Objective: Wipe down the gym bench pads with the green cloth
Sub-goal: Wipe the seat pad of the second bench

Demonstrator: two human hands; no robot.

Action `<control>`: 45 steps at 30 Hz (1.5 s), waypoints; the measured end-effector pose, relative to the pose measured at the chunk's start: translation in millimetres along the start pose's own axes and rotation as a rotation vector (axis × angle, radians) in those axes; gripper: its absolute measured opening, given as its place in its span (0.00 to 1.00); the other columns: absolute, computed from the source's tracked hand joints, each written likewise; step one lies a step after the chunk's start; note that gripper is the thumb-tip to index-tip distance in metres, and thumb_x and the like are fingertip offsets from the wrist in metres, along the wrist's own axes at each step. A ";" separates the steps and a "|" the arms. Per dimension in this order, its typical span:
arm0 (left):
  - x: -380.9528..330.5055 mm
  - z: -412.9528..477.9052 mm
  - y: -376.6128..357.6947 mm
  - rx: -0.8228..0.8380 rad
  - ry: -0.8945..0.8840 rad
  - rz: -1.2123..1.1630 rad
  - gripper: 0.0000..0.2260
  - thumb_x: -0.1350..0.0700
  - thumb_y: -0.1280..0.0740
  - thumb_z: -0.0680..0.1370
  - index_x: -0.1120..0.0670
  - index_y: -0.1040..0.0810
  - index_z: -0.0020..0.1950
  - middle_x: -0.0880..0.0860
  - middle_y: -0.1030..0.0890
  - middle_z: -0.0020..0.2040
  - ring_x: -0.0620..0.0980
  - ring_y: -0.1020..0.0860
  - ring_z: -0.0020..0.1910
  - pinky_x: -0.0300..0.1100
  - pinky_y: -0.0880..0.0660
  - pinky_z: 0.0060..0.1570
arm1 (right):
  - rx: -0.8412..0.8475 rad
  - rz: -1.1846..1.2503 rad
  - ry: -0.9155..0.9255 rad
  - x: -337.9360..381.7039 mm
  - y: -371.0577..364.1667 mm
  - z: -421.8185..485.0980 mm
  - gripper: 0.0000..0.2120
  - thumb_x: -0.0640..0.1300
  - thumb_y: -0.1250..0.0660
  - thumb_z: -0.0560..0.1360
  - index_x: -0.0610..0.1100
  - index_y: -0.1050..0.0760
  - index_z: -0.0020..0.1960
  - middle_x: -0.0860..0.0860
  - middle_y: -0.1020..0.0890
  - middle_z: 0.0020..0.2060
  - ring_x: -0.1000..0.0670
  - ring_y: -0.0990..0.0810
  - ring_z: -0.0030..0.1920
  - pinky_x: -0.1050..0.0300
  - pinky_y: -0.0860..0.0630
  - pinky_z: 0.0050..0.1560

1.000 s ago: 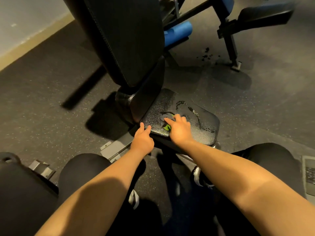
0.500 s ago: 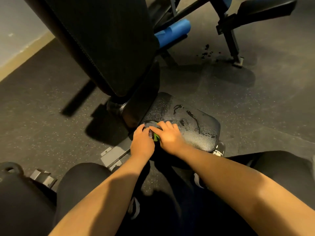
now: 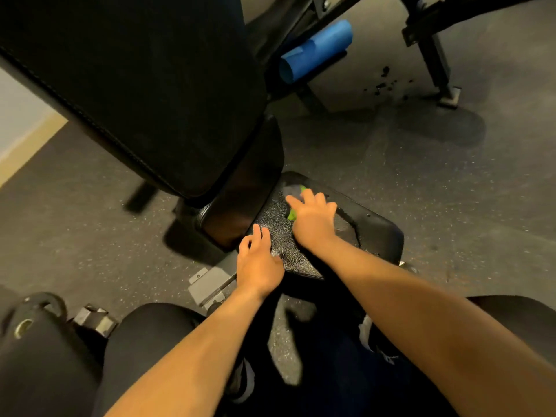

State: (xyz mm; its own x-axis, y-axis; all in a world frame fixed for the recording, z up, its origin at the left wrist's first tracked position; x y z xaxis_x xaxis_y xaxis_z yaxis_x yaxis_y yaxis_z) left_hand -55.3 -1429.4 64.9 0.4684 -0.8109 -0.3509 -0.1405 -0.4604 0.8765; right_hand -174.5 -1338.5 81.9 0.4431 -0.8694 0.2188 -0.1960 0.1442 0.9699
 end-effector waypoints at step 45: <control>-24.0 14.2 -3.5 0.070 0.084 0.055 0.37 0.42 0.36 0.81 0.47 0.55 0.83 0.60 0.56 0.82 0.61 0.53 0.80 0.54 0.48 0.76 | 0.110 0.330 0.267 2.9 -14.7 -15.2 0.32 0.30 0.37 0.73 0.49 0.30 0.74 0.46 0.36 0.77 0.45 0.44 0.79 0.49 0.49 0.78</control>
State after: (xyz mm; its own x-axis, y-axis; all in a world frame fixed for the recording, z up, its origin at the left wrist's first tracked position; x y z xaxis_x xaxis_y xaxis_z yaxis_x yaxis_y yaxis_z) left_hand -78.5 -1413.4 65.5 0.5297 -0.8036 -0.2713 -0.2275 -0.4427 0.8673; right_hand -157.1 -1335.9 69.9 0.5487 -0.6302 0.5493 -0.4511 0.3301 0.8292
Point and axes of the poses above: each hand's wrist, its own z-axis towards the middle knuckle, its own y-axis out of the back of the hand, x = y × z, the point moved 8 cm from there along z, towards the middle knuckle
